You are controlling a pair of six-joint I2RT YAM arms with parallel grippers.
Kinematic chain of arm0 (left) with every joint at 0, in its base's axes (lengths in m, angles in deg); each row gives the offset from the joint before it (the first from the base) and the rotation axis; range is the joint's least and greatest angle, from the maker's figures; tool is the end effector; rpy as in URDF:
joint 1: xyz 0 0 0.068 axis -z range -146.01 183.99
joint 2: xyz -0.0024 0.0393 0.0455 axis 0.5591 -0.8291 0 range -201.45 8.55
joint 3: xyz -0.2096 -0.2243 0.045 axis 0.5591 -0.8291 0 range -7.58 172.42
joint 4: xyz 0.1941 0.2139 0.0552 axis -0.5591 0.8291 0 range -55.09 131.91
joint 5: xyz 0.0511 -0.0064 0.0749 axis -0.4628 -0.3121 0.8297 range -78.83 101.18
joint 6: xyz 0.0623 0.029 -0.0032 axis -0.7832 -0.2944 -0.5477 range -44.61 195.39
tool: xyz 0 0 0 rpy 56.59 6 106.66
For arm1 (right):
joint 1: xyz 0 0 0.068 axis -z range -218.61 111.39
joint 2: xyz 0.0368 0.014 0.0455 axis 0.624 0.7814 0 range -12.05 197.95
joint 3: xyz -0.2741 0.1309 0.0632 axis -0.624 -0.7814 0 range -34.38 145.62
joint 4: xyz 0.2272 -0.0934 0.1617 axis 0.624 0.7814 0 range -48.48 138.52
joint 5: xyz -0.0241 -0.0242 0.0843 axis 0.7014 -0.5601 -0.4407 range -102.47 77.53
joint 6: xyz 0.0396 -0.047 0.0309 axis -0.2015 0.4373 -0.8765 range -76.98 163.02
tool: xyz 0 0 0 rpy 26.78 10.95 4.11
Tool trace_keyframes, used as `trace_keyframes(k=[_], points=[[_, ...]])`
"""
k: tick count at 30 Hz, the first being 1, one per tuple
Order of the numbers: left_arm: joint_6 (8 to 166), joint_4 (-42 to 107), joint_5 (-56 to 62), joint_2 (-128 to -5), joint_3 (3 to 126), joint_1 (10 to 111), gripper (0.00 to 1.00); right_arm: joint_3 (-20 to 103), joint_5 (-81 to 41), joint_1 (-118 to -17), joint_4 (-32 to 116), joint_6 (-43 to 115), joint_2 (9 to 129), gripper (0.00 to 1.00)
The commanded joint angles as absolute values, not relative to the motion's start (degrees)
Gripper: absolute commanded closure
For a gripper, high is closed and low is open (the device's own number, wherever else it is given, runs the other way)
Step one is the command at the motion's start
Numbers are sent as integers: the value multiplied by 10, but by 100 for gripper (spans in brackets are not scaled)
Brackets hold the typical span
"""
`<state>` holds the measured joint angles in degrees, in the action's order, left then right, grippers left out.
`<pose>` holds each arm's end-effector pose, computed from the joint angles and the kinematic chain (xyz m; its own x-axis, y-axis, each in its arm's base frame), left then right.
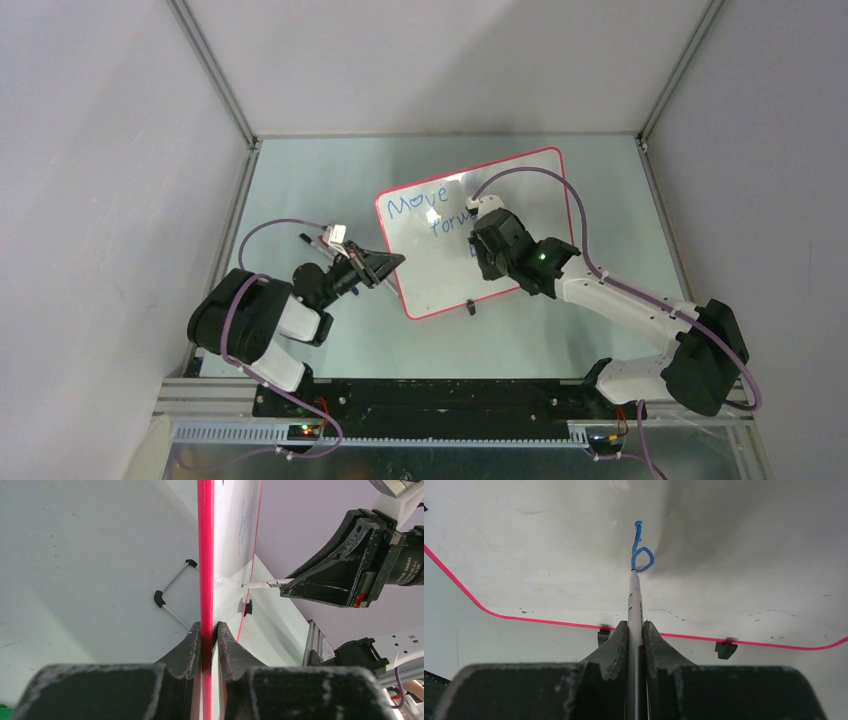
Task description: Write a sentence on the whiteboard
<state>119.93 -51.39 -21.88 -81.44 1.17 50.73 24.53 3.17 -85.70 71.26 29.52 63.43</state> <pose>0.2229 -0.0986 0.1595 -0.4741 -0.4713 -0.7438 0.6022 0.4427 -0.6644 0.2271 0.2223 0.2919 -0.6137 -0.3302 -0.7172 -0.4477 0.8937 -0.0284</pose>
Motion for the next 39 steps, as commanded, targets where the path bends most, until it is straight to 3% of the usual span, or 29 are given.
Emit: trace_keyframes(k=[1,14,39], points=[[1166,-528,-208,-807,18,514,100,252,35,-860,691,293,635,100],[1166,-528,-208,-807,18,514,100,257,38,-851,709,303,568,100],[1167,-528,-209,-809,19,514,100,222,38,-818,666,294,563,100]])
